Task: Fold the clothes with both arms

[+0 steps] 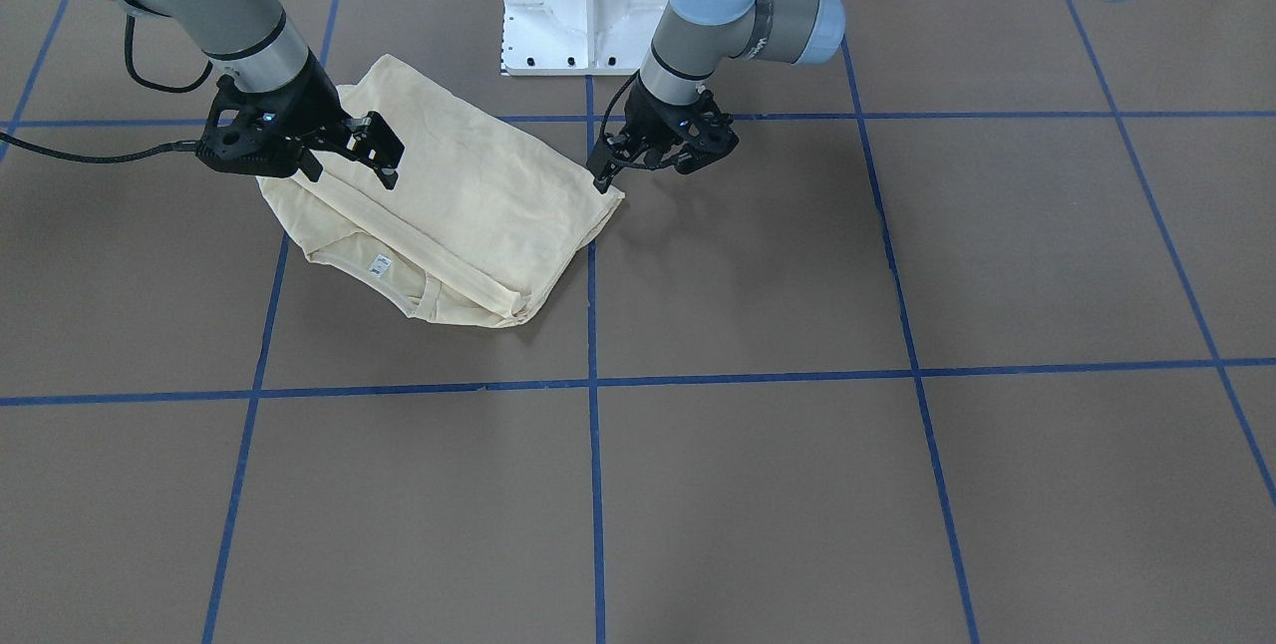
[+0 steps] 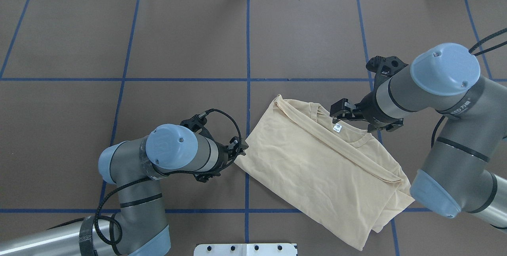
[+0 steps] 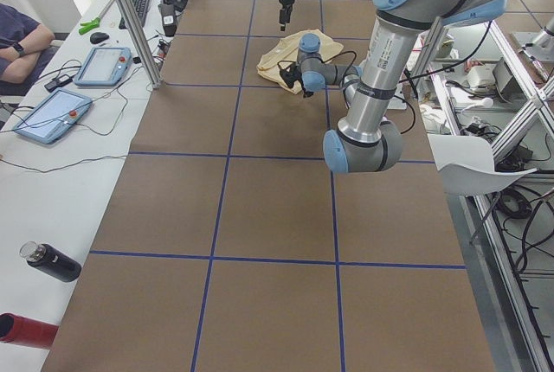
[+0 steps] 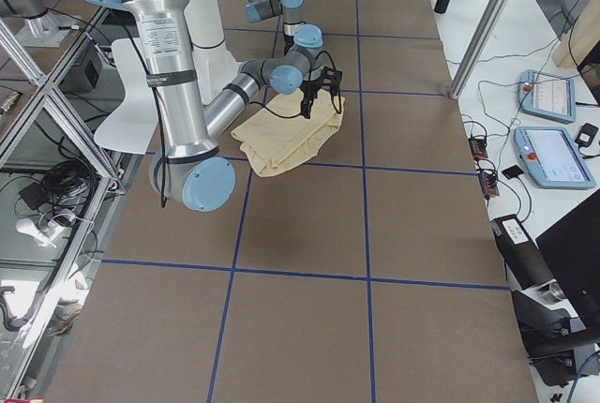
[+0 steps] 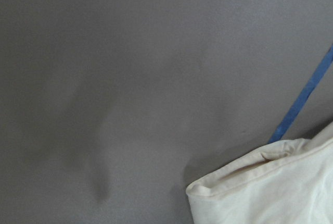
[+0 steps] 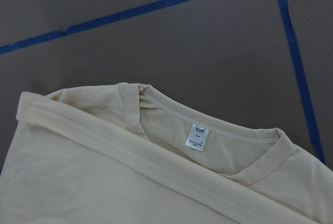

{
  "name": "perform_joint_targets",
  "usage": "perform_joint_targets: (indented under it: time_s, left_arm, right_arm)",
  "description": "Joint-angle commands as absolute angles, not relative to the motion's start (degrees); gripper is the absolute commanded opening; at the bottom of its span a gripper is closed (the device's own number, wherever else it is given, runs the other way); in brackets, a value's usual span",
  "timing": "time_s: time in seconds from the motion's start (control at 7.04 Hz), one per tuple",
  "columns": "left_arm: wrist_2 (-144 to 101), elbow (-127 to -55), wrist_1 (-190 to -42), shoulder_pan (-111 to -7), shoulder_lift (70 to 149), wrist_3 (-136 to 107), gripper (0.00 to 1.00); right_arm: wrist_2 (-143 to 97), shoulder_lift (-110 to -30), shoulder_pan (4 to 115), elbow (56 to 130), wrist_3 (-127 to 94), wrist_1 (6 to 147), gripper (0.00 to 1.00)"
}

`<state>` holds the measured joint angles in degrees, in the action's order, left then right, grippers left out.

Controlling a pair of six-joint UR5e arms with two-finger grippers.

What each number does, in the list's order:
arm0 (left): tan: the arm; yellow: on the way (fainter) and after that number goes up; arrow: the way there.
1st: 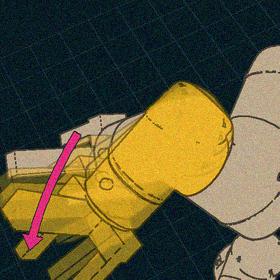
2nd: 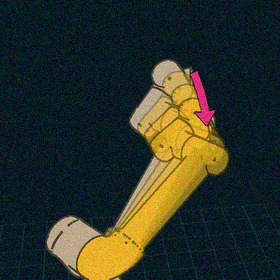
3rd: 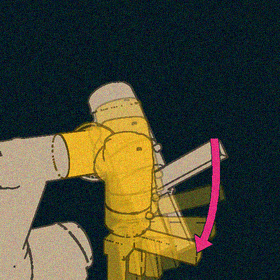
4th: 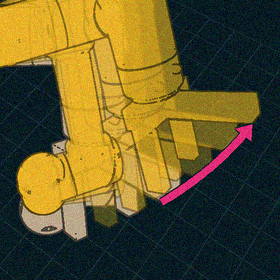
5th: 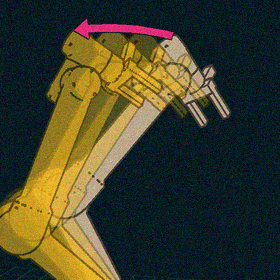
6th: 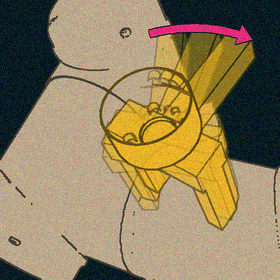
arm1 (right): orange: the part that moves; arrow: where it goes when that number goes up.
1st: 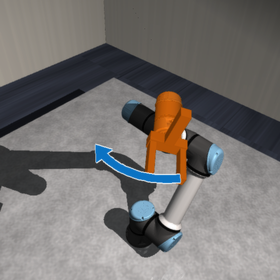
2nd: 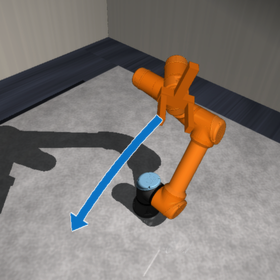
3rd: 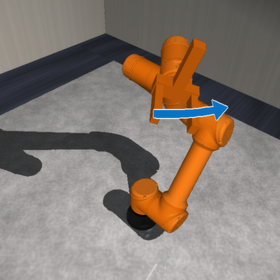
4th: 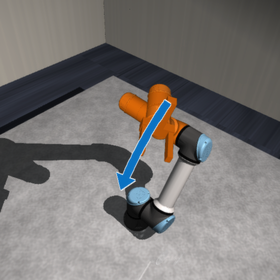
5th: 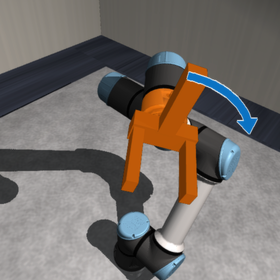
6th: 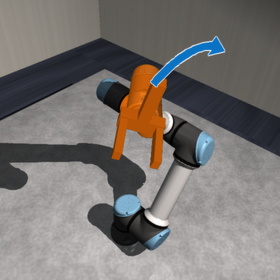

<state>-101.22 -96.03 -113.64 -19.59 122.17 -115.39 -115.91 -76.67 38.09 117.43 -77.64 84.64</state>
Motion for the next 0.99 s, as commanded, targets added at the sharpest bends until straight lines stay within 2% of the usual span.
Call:
perform_joint_targets:
  time_s: [0.0, 0.28, 0.85]
  left_arm:
    - [-100.6, -95.5, -113.6, -19.8, 123.2, -115.2, 0.95]
    - [-99.8, -93.3, -113.6, -19.8, 125.2, -115.3, 0.91]
    - [-99.3, -91.8, -113.7, -19.8, 125.4, -114.9, 0.9]
  right_arm:
    - [-115.9, -76.7, 38.1, 117.4, -77.6, 84.6, 1.0]
    - [-116.0, -76.6, 38.1, 117.5, -77.6, 84.6, 1.0]
    - [-116.0, -76.6, 38.2, 117.5, -77.6, 84.6, 1.0]
